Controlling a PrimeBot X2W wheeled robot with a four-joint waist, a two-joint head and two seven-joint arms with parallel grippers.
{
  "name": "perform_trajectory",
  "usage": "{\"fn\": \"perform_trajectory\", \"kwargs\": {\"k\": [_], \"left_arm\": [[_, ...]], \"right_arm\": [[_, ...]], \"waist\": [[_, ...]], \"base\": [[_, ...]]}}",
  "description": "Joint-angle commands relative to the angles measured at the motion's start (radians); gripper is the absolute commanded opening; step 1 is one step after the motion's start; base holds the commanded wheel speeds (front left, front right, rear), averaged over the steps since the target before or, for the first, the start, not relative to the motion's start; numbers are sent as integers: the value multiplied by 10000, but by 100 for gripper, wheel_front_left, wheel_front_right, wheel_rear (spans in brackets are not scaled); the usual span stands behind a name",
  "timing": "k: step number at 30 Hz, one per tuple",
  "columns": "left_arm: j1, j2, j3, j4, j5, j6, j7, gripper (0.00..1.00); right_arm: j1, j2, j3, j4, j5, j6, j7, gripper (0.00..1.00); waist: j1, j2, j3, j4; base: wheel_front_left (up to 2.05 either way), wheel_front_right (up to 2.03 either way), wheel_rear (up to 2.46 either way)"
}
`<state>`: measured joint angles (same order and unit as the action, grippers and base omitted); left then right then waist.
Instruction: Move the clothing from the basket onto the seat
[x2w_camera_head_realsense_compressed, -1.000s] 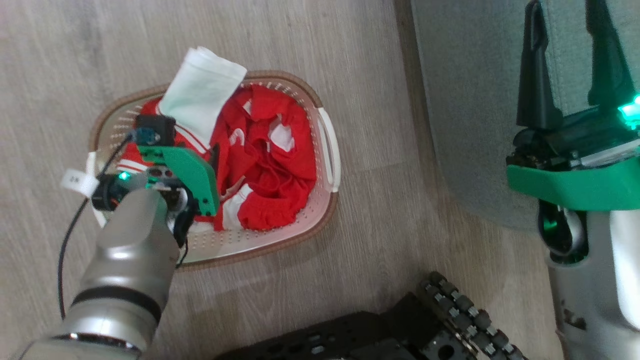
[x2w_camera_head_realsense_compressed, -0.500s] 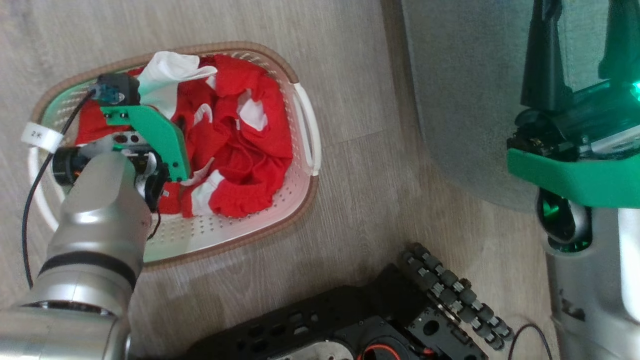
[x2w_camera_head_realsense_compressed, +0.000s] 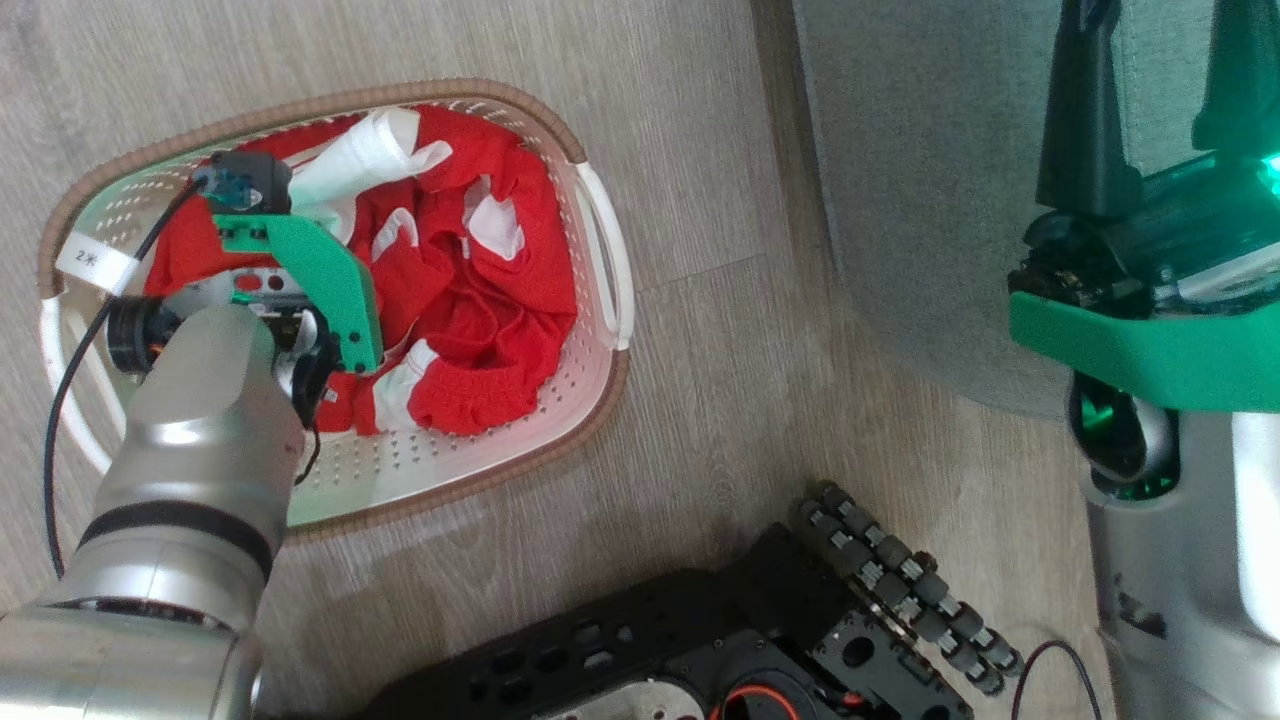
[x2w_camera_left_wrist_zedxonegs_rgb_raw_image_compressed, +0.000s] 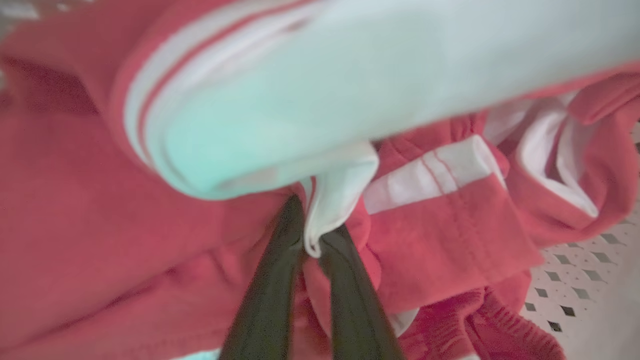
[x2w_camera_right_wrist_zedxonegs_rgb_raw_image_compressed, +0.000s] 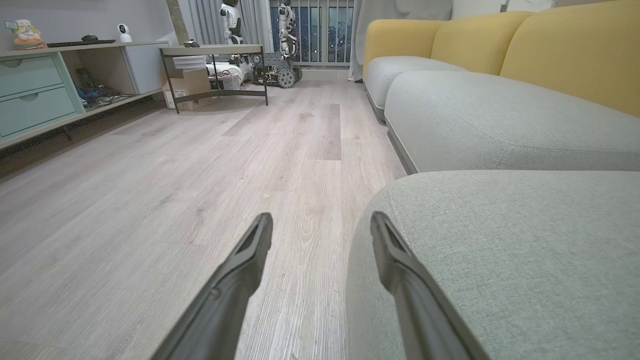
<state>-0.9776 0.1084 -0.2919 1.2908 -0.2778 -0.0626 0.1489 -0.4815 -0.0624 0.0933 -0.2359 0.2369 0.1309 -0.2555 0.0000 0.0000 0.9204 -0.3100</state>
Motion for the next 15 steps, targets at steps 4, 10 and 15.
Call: {"fn": "perform_trajectory", "kwargs": {"k": [4,10,15], "left_arm": [[372,96,-2,-55,-91,-180,-305,0],[763,-153,-145,-43,-247,-454,-816,0],[1327,-379,-365,-56,-394,-609,-1410,0]], "right_arm": [[137,103,161,-200,-56,-2,-63,100],[206,70,112,-88,-106,-2,-63,100],[386,-50,111,70,-114,-2,-63,100]], "waist": [[0,0,-279,98],[0,0,-1116,344],[0,0,-2076,637]], "base": [[0,0,0],[0,0,0],[0,0,0]]}}
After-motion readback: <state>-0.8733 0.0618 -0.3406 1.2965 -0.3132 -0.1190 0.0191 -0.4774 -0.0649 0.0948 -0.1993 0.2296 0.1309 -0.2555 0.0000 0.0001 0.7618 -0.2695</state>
